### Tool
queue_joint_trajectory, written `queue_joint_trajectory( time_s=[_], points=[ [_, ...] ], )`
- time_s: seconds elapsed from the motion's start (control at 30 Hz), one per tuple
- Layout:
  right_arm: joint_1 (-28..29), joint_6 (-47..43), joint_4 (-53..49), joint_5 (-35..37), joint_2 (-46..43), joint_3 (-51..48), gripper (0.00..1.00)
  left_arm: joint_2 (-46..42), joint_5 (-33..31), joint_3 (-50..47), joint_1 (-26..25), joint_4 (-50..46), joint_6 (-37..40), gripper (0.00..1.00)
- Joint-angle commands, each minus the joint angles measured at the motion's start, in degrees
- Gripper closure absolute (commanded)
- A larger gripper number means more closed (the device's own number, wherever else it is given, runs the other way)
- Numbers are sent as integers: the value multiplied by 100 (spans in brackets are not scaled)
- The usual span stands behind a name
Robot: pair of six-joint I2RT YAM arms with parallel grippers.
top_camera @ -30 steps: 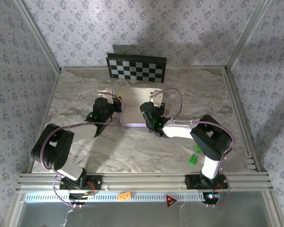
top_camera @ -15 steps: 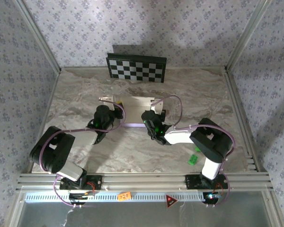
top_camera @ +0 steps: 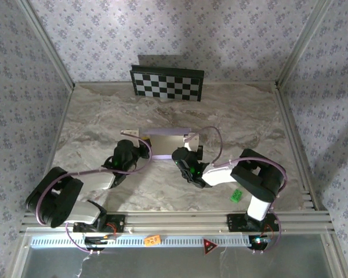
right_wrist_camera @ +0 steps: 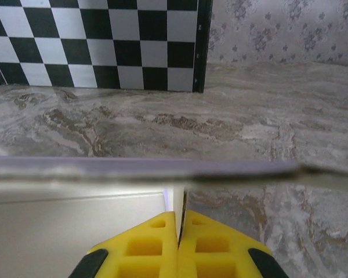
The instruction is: Fold the paper box
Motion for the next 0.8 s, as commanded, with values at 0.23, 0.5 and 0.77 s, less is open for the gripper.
queue_joint_trajectory(
  time_s=[0.23, 0.5, 0.77],
  points=[
    [173, 658, -752, 32, -18, -276, 100, -1672, 493, -327, -125, -1418, 15, 69],
    [165, 710, -965, 50, 145, -133, 100, -3861, 422, -163, -61, -3693, 102, 57],
    [172, 838, -1322, -181, 181, -8, 90, -2712, 1398, 1567, 229, -4827, 612, 59]
  ],
)
